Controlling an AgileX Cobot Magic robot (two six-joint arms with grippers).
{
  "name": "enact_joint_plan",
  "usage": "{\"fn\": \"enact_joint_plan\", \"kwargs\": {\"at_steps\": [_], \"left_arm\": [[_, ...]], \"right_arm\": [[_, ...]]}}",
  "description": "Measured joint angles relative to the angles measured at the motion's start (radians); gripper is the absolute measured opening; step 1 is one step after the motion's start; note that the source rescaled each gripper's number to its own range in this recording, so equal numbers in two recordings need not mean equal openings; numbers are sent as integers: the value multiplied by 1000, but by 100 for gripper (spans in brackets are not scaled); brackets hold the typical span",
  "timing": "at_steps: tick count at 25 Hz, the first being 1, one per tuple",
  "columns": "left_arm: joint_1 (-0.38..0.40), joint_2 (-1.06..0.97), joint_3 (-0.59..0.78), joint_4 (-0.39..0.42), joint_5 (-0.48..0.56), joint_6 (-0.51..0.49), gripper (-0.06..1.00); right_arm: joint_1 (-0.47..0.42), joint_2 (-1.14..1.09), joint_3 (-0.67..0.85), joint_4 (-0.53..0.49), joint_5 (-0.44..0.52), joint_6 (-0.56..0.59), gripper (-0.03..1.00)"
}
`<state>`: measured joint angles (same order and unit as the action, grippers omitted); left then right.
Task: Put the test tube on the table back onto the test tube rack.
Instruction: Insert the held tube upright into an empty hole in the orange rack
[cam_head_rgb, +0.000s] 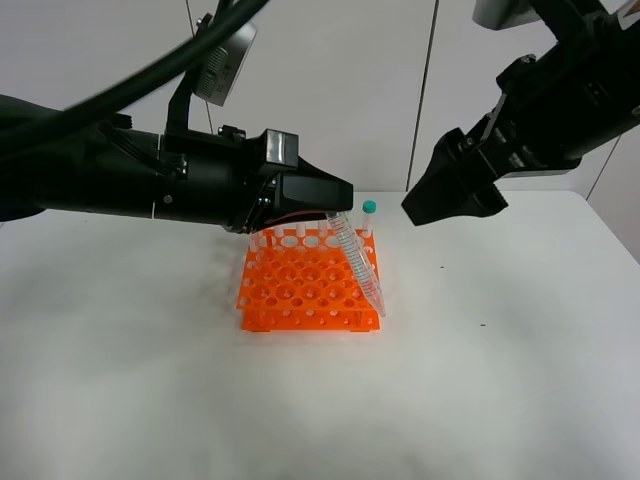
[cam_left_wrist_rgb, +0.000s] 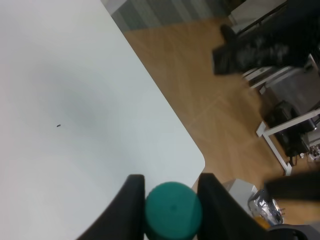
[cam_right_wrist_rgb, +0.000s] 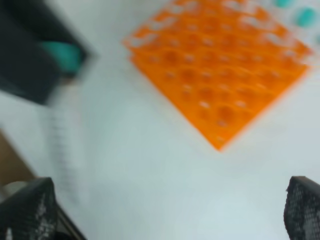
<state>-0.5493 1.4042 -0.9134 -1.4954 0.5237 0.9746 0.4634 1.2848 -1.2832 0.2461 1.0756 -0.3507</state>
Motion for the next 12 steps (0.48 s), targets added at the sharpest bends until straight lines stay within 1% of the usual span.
{"fn": "enact_joint_plan", "kwargs": {"at_steps": [2, 5, 9, 12], "left_arm": [[0, 0, 0, 0, 0, 0, 0], [0, 0, 0, 0, 0, 0, 0], [0, 0, 0, 0, 0, 0, 0], [0, 0, 0, 0, 0, 0, 0]], "right_arm": [[-60, 14, 0, -40, 7, 57, 99], [-169, 44, 0, -90, 9, 104, 100], [-328, 107, 0, -121, 8, 119, 100], [-425, 159, 0, -126, 12, 124, 100]]}}
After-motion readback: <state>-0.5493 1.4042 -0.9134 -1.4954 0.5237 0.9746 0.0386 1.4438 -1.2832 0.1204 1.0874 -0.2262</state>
